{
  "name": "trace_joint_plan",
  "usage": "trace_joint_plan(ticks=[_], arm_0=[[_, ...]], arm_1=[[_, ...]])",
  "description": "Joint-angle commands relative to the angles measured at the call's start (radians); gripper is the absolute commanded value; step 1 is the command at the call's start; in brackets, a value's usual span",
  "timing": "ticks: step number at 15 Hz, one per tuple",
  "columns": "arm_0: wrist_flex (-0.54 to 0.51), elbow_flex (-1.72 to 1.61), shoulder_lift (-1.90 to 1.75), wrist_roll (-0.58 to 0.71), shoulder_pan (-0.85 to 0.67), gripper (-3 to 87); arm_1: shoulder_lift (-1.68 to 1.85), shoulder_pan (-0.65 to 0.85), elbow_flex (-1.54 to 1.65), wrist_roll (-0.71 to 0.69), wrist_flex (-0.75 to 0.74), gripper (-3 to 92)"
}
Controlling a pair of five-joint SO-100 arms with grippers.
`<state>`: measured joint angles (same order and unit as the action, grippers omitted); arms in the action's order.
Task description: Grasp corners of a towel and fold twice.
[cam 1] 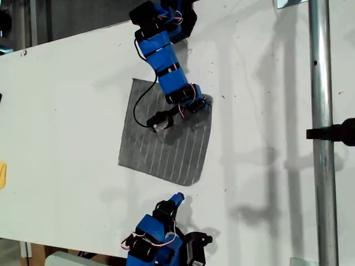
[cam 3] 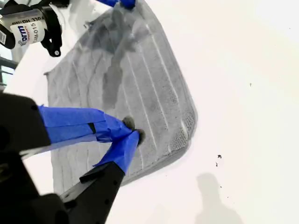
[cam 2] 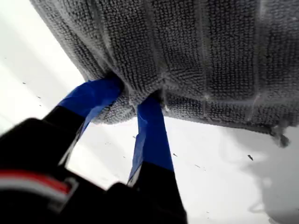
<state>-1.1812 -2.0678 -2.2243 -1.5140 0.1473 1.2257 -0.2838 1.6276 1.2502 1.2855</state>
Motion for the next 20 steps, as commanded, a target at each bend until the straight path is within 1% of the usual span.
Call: trace_joint_plan(ticks=[1,3,5,6,8,9,10,12,13,15,16,19,20], arm_0=[[0.017,0.009,-0.006,-0.017,0.014,-2.9],[0.008,0.029,0.005,0.000,0.008,-2.9],[-0.098,0.117,0.049,0.031,-0.012,-1.2],[-0.121,0.143,0.051,0.057,-0.029,13.4],[-0.144,0.230,0.083,0.219,-0.051,26.7],[-0.167,0.262,0.107,0.308,-0.071,29.7],[-0.187,0.290,0.129,0.367,-0.089,29.2],[-0.207,0.316,0.193,0.439,-0.110,29.1],[-0.196,0.301,0.247,0.446,-0.115,29.0],[-0.051,0.225,0.362,0.431,-0.110,28.6],[0.000,0.224,0.442,0.420,-0.104,28.4],[0.094,0.230,0.615,0.377,-0.087,28.4],[0.110,0.230,0.658,0.348,-0.075,28.5]], arm_1=[[0.009,0.023,-0.031,0.005,-0.018,-0.2],[0.012,0.031,-0.048,-0.008,-0.020,-0.2],[0.012,0.034,-0.063,-0.020,-0.020,-0.2],[0.012,0.034,-0.067,-0.021,-0.020,-0.2],[0.012,0.034,-0.067,-0.023,-0.018,-0.2],[0.012,0.032,-0.067,-0.023,-0.020,-0.2],[0.012,0.031,-0.069,-0.020,-0.020,-0.2],[0.014,0.028,-0.069,-0.014,-0.018,-0.2],[0.015,0.026,-0.069,-0.014,-0.018,-0.2],[0.018,0.026,-0.071,-0.014,-0.018,-0.2],[0.023,0.026,-0.072,-0.014,-0.018,-0.2],[0.032,0.017,-0.072,-0.012,-0.012,-0.2],[0.037,0.012,-0.072,-0.011,-0.008,-0.2]])
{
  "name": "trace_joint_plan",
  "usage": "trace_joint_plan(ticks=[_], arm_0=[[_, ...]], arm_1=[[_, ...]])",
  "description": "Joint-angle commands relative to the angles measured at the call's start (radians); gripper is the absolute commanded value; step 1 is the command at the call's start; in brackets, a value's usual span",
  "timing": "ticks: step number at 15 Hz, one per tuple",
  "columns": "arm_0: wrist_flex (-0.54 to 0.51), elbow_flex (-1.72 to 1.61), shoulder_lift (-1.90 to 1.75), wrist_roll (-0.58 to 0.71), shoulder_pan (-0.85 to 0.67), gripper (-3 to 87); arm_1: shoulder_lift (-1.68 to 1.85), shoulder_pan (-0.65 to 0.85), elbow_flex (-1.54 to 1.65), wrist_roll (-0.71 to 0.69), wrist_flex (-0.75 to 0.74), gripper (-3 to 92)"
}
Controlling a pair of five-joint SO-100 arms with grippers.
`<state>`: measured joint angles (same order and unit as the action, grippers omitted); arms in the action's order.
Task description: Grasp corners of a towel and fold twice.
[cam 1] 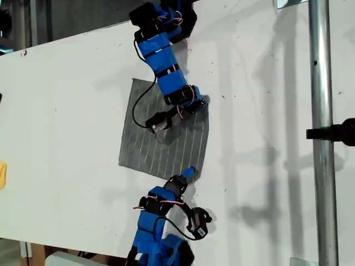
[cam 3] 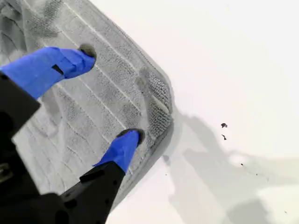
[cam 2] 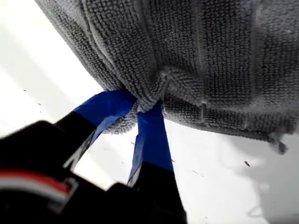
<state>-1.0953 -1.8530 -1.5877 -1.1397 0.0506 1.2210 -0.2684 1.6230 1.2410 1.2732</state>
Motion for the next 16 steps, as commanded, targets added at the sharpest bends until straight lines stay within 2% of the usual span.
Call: trace_joint_plan(ticks=[1,6,9,12,14,16], arm_0=[[0.034,0.011,0.061,-0.061,0.037,28.7],[0.144,-0.097,0.169,-0.213,0.058,28.4],[0.166,-0.087,0.210,-0.233,0.055,-2.8],[0.080,-0.012,0.133,-0.215,0.066,-2.8],[-0.051,0.124,0.092,-0.195,0.087,-2.8],[-0.186,0.290,0.060,-0.206,0.110,-2.8]], arm_1=[[0.048,-0.008,-0.067,0.002,0.008,-0.2],[0.061,-0.021,-0.066,0.009,0.011,-0.2],[0.069,-0.023,-0.067,0.012,0.011,-0.2],[0.114,-0.026,-0.067,0.012,0.018,-0.2],[0.201,-0.041,-0.074,0.006,0.028,-0.3],[0.229,-0.071,-0.207,-0.025,0.103,-0.3]])
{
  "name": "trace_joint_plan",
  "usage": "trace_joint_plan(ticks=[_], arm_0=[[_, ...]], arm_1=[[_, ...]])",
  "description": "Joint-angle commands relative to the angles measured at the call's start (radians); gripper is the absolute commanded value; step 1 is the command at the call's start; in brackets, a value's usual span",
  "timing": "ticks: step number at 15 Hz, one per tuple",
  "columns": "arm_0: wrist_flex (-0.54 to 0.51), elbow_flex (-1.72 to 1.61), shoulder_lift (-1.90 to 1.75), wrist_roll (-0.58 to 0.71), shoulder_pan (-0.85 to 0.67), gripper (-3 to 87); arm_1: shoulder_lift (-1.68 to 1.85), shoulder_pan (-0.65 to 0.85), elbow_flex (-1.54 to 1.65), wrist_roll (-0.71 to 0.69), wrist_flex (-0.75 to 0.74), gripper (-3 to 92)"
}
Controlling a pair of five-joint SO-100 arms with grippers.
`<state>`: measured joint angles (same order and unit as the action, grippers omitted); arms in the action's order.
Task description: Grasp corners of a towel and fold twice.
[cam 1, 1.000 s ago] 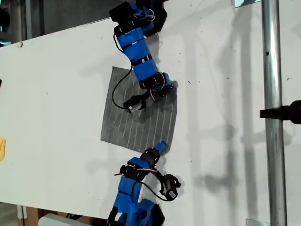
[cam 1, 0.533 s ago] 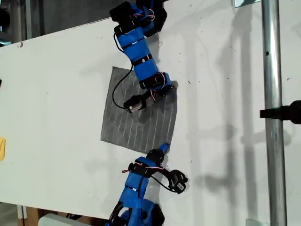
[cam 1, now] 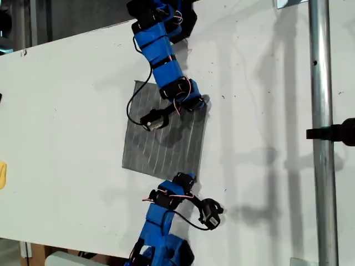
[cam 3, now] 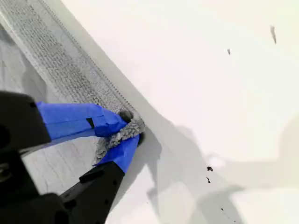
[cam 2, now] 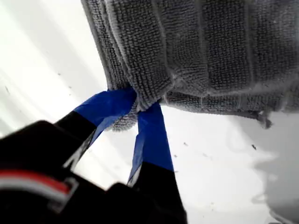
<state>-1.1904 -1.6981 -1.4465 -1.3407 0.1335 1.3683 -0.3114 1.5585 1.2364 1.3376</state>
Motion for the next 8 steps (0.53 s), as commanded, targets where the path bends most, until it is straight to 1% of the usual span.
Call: trace_joint_plan(ticks=[1,2,3,5,7,8], arm_0=[[-0.155,0.202,-0.118,-0.041,0.038,-2.8],[-0.225,0.247,-0.169,-0.086,0.051,-2.8],[-0.247,0.232,-0.236,-0.117,0.058,-2.8],[-0.235,0.160,-0.290,-0.115,0.026,-2.8],[-0.238,0.138,-0.270,-0.040,-0.066,-2.8],[-0.232,0.127,-0.265,0.028,-0.129,-2.8]], arm_1=[[0.063,-0.044,-0.230,-0.041,0.072,-0.3],[0.037,-0.067,-0.322,-0.054,0.112,-0.3],[0.012,-0.087,-0.397,-0.058,0.144,-0.3],[0.018,-0.078,-0.407,-0.049,0.156,-0.3],[0.081,-0.009,-0.316,-0.040,0.172,-0.3],[0.129,0.043,-0.249,-0.043,0.181,-0.3]])
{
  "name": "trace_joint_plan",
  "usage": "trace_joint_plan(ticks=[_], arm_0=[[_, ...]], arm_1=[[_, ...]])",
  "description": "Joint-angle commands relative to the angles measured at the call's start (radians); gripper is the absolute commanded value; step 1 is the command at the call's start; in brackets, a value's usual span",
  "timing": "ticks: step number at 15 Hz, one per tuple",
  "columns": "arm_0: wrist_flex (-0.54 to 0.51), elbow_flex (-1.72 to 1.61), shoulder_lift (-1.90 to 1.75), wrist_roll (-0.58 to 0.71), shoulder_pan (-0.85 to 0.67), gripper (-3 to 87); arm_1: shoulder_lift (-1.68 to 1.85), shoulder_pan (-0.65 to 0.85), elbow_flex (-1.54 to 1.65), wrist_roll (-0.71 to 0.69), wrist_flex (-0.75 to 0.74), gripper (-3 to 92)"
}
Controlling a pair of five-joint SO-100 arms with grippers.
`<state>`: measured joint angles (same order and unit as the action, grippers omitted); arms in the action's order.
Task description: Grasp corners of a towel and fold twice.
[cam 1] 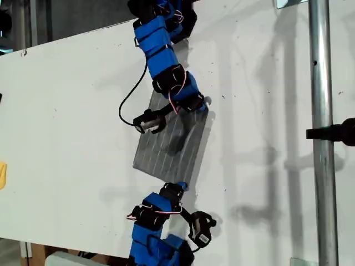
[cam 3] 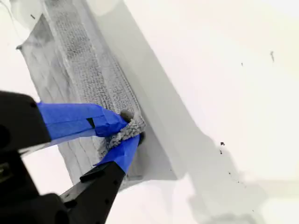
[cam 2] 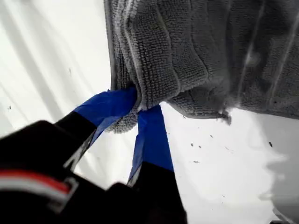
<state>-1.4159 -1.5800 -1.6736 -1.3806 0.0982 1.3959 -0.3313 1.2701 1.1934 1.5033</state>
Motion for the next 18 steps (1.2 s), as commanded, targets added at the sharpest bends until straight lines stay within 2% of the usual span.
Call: trace_joint_plan(ticks=[1,4,7,11,13,18], arm_0=[[0.002,0.017,-0.028,0.152,-0.158,-2.8],[0.015,0.107,0.031,0.397,-0.347,-2.8],[0.009,0.288,0.169,0.592,-0.488,-2.6],[-0.017,0.614,0.348,0.750,-0.572,-2.0],[-0.018,0.604,0.348,0.744,-0.589,-1.9],[0.032,0.463,0.416,0.684,-0.574,-1.4]], arm_1=[[0.156,0.123,0.117,-0.014,0.021,-0.3],[0.368,0.344,0.333,-0.132,0.025,-0.3],[0.506,0.557,0.394,-0.348,0.012,-0.3],[0.597,0.723,0.328,-0.563,0.021,-0.3],[0.578,0.672,0.345,-0.549,0.028,-0.3],[0.568,0.541,0.699,-0.333,-0.061,-0.3]])
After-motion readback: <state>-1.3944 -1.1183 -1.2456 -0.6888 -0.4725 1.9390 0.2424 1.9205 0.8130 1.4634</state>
